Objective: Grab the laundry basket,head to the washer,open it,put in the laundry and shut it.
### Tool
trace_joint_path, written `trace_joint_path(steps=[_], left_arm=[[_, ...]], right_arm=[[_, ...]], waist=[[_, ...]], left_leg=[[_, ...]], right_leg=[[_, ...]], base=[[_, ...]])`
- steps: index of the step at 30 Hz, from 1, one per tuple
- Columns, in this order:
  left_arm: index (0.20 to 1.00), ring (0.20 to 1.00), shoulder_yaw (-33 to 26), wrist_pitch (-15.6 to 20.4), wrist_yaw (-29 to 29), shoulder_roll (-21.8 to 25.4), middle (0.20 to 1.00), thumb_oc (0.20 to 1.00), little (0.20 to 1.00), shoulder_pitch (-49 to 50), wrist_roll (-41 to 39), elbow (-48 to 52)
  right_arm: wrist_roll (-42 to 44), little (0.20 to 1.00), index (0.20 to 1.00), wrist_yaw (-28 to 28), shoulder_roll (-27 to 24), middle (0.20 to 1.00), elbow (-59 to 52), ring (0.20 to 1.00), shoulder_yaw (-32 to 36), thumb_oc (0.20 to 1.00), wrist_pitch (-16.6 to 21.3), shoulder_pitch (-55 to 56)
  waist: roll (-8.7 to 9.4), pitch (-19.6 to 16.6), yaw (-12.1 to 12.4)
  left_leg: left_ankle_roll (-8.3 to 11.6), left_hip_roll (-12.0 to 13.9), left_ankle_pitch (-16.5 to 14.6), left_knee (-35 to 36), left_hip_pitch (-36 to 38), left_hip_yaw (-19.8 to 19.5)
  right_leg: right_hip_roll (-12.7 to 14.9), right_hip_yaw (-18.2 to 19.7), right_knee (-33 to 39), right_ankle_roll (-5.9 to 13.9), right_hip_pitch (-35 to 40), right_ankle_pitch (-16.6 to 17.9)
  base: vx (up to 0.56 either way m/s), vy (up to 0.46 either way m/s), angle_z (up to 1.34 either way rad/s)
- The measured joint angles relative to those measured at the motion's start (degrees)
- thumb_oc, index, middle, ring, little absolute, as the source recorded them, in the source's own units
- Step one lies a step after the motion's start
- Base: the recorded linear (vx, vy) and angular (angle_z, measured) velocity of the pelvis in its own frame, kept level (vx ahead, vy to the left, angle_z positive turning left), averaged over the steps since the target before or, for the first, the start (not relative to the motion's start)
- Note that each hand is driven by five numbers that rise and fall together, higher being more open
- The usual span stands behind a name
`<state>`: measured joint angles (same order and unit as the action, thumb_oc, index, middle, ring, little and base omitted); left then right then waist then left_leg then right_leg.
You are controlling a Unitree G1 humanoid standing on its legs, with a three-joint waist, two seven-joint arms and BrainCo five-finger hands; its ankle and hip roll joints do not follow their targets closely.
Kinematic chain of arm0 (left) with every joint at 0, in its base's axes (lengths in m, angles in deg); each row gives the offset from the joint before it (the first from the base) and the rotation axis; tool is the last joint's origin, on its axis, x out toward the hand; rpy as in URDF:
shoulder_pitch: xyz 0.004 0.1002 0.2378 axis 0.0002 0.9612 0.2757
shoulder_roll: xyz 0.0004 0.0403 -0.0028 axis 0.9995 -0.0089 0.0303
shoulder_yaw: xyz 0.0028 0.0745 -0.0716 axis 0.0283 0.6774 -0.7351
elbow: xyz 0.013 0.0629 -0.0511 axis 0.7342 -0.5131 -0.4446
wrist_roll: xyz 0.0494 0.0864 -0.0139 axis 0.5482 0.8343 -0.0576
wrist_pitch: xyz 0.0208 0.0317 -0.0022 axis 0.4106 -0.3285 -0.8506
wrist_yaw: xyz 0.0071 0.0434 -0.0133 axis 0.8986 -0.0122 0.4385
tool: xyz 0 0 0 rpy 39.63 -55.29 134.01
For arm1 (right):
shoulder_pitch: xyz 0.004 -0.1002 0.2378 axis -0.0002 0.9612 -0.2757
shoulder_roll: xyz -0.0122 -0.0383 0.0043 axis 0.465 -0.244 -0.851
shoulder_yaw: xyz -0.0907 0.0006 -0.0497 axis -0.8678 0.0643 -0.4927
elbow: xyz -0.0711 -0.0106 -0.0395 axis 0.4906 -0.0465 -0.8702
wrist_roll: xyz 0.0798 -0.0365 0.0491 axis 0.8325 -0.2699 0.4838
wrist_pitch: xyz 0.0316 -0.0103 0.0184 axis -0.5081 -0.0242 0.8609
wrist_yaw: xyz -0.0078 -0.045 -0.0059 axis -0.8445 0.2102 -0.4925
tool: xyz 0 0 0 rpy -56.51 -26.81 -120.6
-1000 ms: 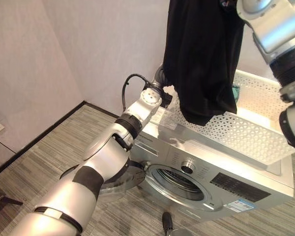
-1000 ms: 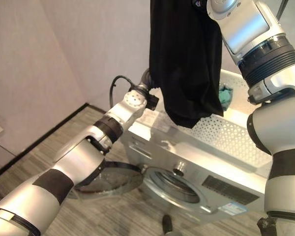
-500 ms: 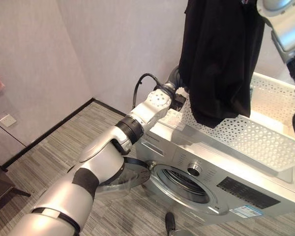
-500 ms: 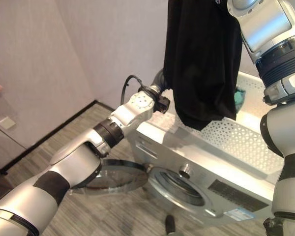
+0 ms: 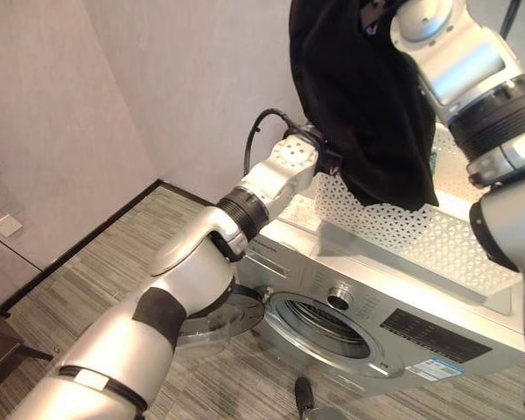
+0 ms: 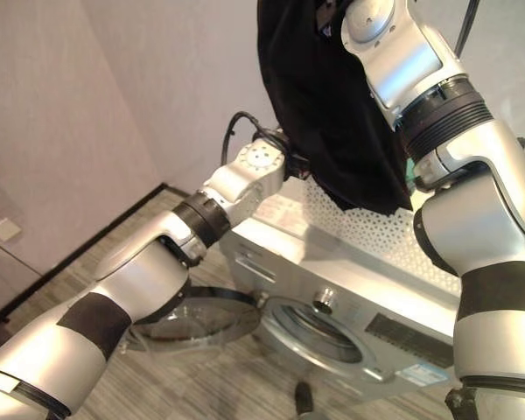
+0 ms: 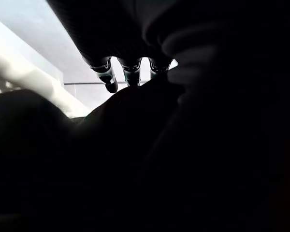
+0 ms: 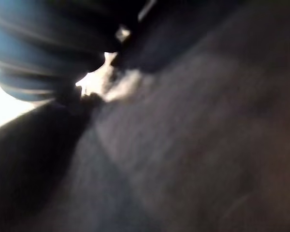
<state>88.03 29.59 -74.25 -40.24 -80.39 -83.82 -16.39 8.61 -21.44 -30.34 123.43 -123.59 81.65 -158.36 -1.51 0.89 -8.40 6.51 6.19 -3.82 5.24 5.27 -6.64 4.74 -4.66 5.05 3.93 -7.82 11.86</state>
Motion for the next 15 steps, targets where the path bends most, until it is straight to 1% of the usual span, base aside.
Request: trace_joint_path(steps=[6,8,9,10,11,15], left_arm=[[1.0,1.0,-0.3,0.0,-0.2,-1.6,1.0,1.0,1.0,0.0,-3.0,0.4],[1.0,1.0,-0.3,0.0,0.0,-1.6,1.0,1.0,1.0,0.1,-4.4,1.6],[0.517,0.517,-0.3,0.1,0.2,-1.5,0.517,0.517,0.517,0.1,-4.3,2.5],[0.347,0.347,-0.3,0.1,0.2,-1.5,0.347,0.347,0.347,0.1,-4.3,2.6],[0.2,0.2,-0.3,0.3,0.3,-1.5,0.2,0.2,0.2,0.1,-4.3,2.6],[0.2,0.2,-0.5,0.9,0.4,-1.5,0.2,0.2,0.2,0.1,-4.0,2.7]], right_arm=[[2.4,0.2,0.2,0.0,0.9,0.2,0.7,0.2,0.1,0.2,0.0,1.0],[2.8,0.2,0.2,0.0,1.5,0.2,0.6,0.2,1.2,0.2,0.0,1.7],[3.4,0.2,0.2,0.0,1.5,0.2,0.3,0.2,1.2,0.2,0.0,1.9],[3.4,0.2,0.2,0.0,1.5,0.2,0.2,0.2,1.2,0.2,0.0,2.1],[3.4,0.2,0.2,0.1,1.6,0.2,-0.1,0.2,1.2,0.2,0.0,2.5],[3.4,0.2,0.2,0.1,1.7,0.2,-0.3,0.2,1.3,0.2,0.0,3.4]], waist=[[-0.03,0.0,-0.2],[-0.07,0.0,-0.3],[-0.12,0.1,-0.3],[-0.12,0.1,-0.3],[-0.12,0.1,-0.3],[-0.14,0.1,-0.5]], left_leg=[[0.0,0.0,0.0,0.0,0.0,0.1],[0.0,0.0,0.0,0.0,0.1,0.2],[0.0,0.0,0.0,0.0,0.1,0.3],[0.0,0.0,0.0,0.0,0.2,0.4],[-0.06,0.0,-0.1,0.0,0.3,0.6],[-0.14,-0.1,-0.1,0.0,0.5,1.0]], right_leg=[[0.0,0.0,0.0,0.01,0.0,0.0],[0.0,0.2,0.0,0.01,0.0,0.0],[0.0,0.3,0.0,0.01,0.0,0.0],[-0.1,0.4,0.0,0.01,0.0,0.0],[-0.1,0.6,0.0,0.01,0.0,0.0],[-0.1,1.0,0.0,0.05,0.0,0.0]], base=[[0.0,0.0,0.0],[-0.01,-0.009,-0.02],[-0.01,-0.011,-0.03],[-0.01,-0.008,-0.06],[-0.01,-0.003,-0.08],[-0.01,-0.014,-0.07]])
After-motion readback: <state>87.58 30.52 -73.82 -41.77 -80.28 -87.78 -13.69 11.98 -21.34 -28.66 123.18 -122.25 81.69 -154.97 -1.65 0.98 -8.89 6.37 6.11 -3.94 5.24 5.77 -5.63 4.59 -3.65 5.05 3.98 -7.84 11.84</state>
